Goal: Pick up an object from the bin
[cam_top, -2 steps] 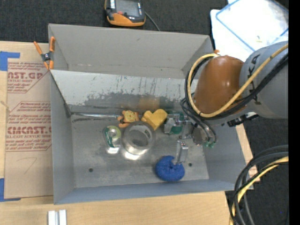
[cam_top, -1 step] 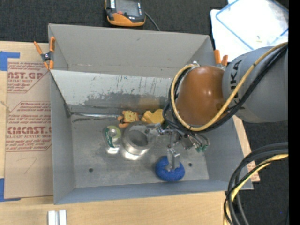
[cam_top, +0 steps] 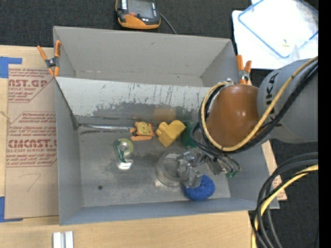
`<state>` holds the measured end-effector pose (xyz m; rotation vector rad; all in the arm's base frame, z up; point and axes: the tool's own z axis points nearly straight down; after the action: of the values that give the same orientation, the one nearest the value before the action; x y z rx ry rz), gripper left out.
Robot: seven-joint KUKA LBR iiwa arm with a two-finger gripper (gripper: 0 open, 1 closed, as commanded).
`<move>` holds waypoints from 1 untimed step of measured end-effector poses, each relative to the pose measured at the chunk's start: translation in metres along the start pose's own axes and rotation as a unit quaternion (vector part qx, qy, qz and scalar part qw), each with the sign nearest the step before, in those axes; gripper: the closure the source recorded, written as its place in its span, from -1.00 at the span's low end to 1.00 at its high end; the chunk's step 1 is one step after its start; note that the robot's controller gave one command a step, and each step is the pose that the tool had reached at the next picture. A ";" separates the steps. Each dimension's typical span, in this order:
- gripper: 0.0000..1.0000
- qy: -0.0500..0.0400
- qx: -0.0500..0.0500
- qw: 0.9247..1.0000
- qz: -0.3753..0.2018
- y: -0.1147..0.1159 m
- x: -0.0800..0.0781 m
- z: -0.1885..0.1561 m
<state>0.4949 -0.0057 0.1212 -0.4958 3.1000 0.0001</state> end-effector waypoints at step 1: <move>-1.00 0.000 0.000 1.000 0.000 0.000 0.000 0.000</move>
Offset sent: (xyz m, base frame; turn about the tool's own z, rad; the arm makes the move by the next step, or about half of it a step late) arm 0.0000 0.0000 0.0000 0.0000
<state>0.4948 -0.0057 0.1211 -0.4960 3.1004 0.0002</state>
